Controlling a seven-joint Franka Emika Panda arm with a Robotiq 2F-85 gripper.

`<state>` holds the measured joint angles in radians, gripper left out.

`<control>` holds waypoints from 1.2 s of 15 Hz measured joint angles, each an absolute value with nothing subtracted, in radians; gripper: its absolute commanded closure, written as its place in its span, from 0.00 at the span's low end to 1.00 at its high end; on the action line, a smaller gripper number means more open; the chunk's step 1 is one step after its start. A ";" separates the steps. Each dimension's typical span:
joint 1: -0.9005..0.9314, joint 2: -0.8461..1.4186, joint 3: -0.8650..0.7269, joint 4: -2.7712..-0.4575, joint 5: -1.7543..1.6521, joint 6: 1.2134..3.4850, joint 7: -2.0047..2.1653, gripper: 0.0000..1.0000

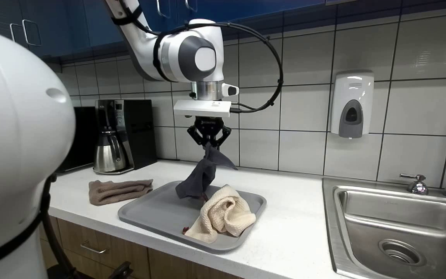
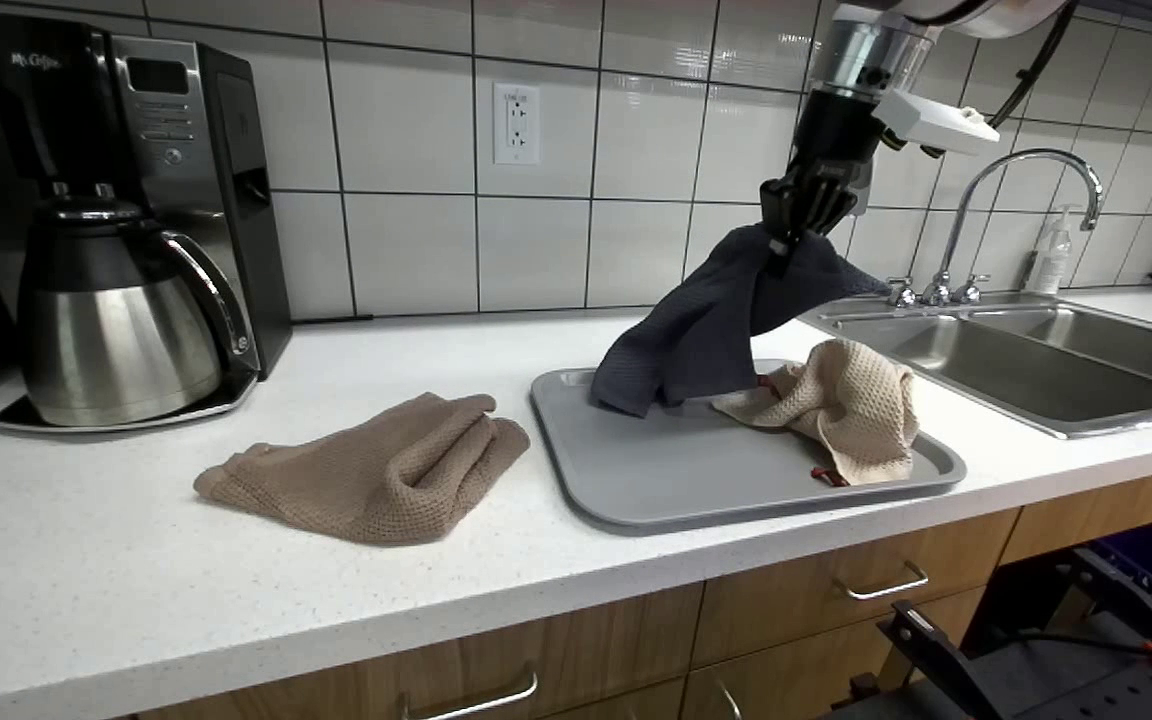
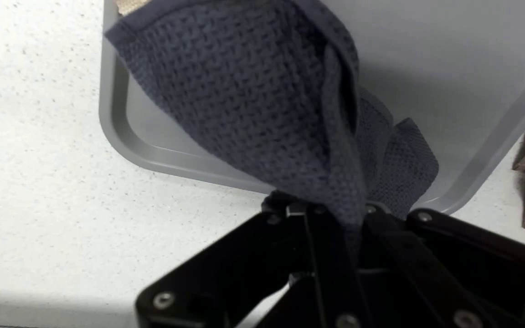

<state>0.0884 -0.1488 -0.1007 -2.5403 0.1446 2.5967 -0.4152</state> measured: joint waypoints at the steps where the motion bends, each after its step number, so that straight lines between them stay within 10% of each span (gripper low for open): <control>1: 0.088 -0.132 -0.101 -2.531 0.144 2.594 -0.415 0.98; 18: 0.079 0.204 -0.062 -2.365 -0.056 2.489 -0.266 0.98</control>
<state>0.0790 0.2042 -0.0624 -2.3652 -0.0562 2.4894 -0.2658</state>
